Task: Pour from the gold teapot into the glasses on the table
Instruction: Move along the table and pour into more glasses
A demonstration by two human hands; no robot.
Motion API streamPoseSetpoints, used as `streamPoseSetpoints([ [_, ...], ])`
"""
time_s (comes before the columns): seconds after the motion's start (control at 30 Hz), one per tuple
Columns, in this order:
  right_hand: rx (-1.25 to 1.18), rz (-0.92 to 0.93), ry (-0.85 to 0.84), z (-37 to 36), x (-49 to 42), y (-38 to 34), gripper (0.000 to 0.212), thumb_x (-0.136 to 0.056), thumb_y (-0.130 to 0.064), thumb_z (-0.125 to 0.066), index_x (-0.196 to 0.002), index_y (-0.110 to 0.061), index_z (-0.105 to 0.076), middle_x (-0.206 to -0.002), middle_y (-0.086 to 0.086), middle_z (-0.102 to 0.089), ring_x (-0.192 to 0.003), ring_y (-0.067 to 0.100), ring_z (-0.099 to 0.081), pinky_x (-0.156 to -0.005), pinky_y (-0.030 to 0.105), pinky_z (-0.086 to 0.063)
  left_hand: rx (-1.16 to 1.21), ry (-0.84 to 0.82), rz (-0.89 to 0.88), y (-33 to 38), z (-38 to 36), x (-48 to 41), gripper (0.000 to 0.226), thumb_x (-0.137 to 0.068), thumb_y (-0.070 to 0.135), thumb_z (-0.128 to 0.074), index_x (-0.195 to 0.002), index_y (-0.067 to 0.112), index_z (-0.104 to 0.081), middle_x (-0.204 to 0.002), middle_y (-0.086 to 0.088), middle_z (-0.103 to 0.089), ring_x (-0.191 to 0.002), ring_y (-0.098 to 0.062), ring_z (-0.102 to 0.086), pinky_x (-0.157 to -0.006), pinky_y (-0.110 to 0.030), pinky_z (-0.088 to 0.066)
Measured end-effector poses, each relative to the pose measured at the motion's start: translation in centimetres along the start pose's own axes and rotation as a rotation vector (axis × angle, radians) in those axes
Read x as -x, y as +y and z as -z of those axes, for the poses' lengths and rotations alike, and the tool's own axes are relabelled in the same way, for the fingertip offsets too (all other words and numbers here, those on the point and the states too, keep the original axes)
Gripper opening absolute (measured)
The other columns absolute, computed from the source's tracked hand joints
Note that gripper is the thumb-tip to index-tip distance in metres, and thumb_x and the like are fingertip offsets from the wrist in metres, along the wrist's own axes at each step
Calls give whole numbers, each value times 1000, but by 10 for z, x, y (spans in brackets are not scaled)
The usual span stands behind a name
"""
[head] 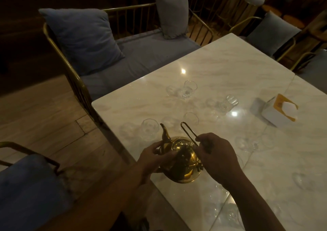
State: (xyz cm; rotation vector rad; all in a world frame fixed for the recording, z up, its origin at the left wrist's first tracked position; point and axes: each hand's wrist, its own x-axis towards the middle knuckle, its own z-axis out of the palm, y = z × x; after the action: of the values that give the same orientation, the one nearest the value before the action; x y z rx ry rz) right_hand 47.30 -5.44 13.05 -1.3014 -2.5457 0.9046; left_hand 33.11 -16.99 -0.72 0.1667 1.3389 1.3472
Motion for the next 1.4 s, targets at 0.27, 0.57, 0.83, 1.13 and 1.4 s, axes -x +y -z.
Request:
streamPoseSetpoints([
  [0.27, -78, 1, 99, 18, 11, 6, 25, -84, -26, -72, -108, -24, -64, -82, -15, -64, -74, -4, -60, -58, 5, -38, -36, 11, -123, 13, -15, 1, 82, -60, 37, -91, -135, 37, -57, -131, 1, -56, -115, -24, -58, -75, -39, -61],
  [0.57, -247, -10, 317, 73, 17, 6, 23, -85, -29, -70, -107, -29, -61, -83, -9, -67, -75, 1, -62, -57, 6, -42, -77, -111, -225, 57, -73, 3, 80, -62, 40, -88, -135, 37, -56, -125, 8, -60, -110, -17, -61, -68, -31, -58],
  [0.83, -246, -47, 496, 128, 0, 20, 22, -87, -29, -69, -108, -26, -64, -75, -5, -67, -69, 5, -62, -60, 11, -42, -147, -219, -227, 99, -138, -29, 77, -63, 41, -88, -133, 34, -58, -125, 3, -64, -109, -20, -64, -66, -31, -59],
  [1.13, 24, -136, 615, 161, -47, 53, 30, -89, -31, -67, -115, -18, -66, -79, -14, -61, -67, -1, -56, -61, -3, -33, -239, -350, -159, 122, -197, -99, 65, -71, 38, -86, -130, 34, -61, -117, 2, -72, -93, -15, -74, -64, -30, -60],
  [1.4, 112, -271, 572, 159, -103, 88, 38, -90, -35, -64, -123, -17, -63, -96, -1, -72, -74, 4, -56, -76, 17, -41, -320, -466, -43, 133, -226, -170, 41, -66, 41, -86, -102, 47, -69, -110, 7, -73, -89, -11, -72, -64, -29, -59],
])
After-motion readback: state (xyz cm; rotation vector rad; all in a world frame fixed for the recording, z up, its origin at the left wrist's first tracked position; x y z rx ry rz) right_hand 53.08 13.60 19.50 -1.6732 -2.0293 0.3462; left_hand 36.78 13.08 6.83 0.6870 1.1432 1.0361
